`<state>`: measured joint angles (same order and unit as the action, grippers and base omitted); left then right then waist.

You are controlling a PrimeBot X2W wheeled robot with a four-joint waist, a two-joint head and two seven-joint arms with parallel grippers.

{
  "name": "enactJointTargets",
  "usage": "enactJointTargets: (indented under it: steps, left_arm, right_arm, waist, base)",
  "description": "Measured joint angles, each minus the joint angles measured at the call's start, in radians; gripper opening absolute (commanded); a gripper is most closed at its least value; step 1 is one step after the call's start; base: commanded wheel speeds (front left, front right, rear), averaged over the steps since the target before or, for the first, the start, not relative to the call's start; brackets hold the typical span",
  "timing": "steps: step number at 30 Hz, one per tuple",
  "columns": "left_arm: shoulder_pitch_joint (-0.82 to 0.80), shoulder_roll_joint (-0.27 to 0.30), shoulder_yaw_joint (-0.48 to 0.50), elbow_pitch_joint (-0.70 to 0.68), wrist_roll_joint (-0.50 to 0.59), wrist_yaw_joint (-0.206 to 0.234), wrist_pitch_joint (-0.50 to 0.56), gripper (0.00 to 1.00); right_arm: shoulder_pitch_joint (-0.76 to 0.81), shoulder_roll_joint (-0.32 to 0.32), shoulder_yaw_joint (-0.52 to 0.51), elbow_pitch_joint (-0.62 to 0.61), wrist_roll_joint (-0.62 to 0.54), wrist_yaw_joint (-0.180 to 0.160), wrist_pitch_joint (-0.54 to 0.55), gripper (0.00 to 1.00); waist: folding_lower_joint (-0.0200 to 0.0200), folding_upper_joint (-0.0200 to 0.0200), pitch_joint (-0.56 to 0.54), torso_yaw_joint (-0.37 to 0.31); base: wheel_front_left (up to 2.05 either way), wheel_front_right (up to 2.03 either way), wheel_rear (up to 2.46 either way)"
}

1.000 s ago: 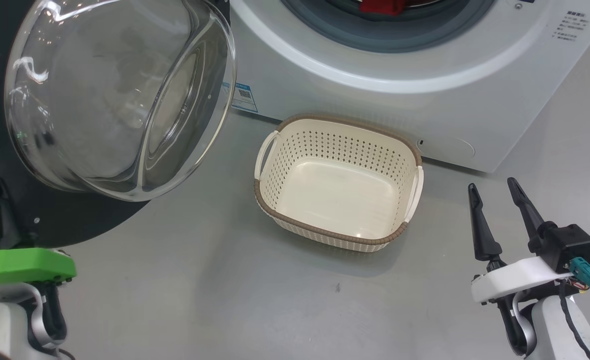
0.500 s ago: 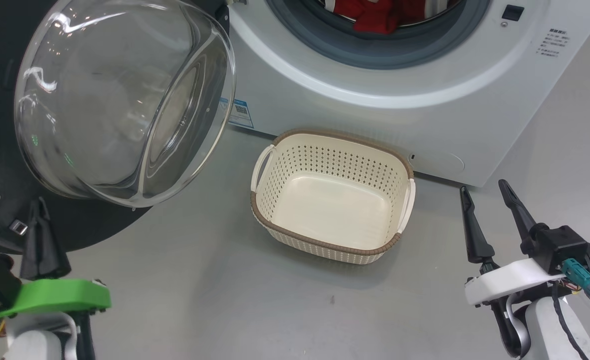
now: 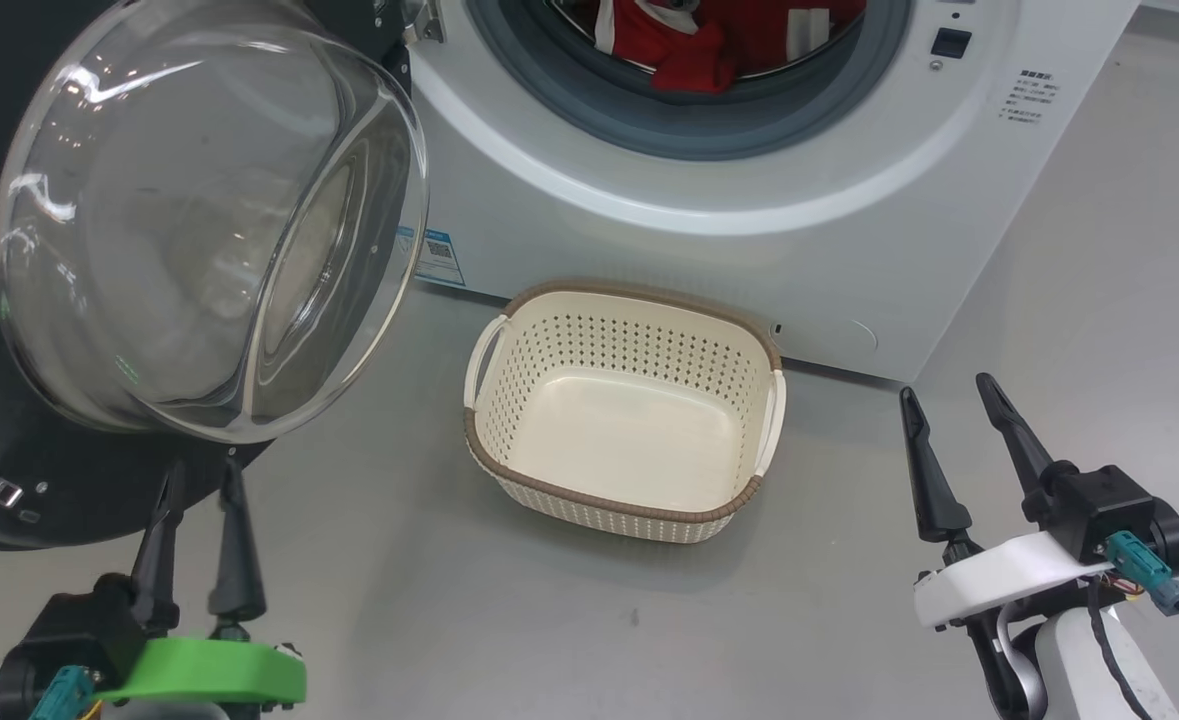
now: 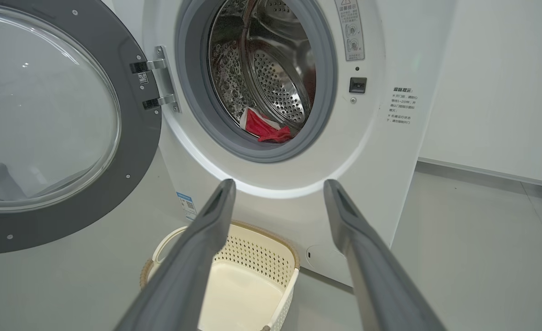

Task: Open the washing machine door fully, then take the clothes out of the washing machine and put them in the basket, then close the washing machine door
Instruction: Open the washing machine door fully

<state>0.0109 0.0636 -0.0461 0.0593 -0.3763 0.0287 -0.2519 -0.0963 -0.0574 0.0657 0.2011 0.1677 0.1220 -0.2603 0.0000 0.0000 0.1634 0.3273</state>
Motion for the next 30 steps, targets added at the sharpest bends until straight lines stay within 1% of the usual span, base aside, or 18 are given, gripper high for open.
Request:
enactJointTargets:
  steps: [1, 7, 12, 18, 19, 22, 30]
  left_arm:
    - [0.007, 0.000, -0.007, -0.008, 0.000, -0.003, 0.000, 1.00]
    - [0.021, 0.000, -0.041, -0.025, 0.022, -0.016, 0.000, 1.00]
    - [0.037, 0.000, -0.053, -0.027, 0.029, -0.016, 0.004, 1.00]
    - [0.042, 0.000, -0.060, -0.021, 0.031, -0.016, 0.015, 1.00]
    - [0.043, 0.001, -0.064, -0.014, 0.034, -0.016, 0.023, 1.00]
    - [0.053, 0.002, -0.067, -0.009, 0.035, -0.016, 0.032, 1.00]
    - [0.073, 0.007, -0.064, -0.004, 0.035, -0.015, 0.057, 1.00]
  right_arm:
    - [0.004, 0.001, 0.004, 0.000, 0.001, 0.000, 0.000, 1.00]
    - [0.006, 0.003, 0.026, 0.001, 0.008, 0.000, 0.000, 1.00]
    - [0.006, 0.007, 0.042, -0.002, 0.017, 0.000, 0.000, 1.00]
    - [0.010, 0.008, 0.054, -0.005, 0.024, 0.000, 0.000, 1.00]
    - [0.022, 0.008, 0.058, -0.004, 0.027, 0.000, 0.000, 1.00]
    - [0.039, 0.009, 0.069, -0.002, 0.029, 0.000, 0.000, 1.00]
    - [0.064, 0.009, 0.095, -0.004, 0.065, -0.002, 0.000, 1.00]
  waist:
    - [0.0000, 0.0000, -0.002, -0.005]
    - [0.0000, 0.0000, -0.010, -0.044]
    - [0.0000, 0.0000, -0.016, -0.084]
    - [0.0000, 0.0000, -0.025, -0.144]
    - [0.0000, 0.0000, -0.030, -0.165]
    - [0.0000, 0.0000, -0.040, -0.197]
    - [0.0000, 0.0000, -0.068, -0.273]
  base:
    - [0.00, 0.00, 0.00]
    - [0.00, 0.00, 0.00]
    - [0.00, 0.00, 0.00]
    - [0.00, 0.00, 0.00]
    - [0.00, 0.00, 0.00]
    - [0.00, 0.00, 0.00]
    - [0.00, 0.00, 0.00]
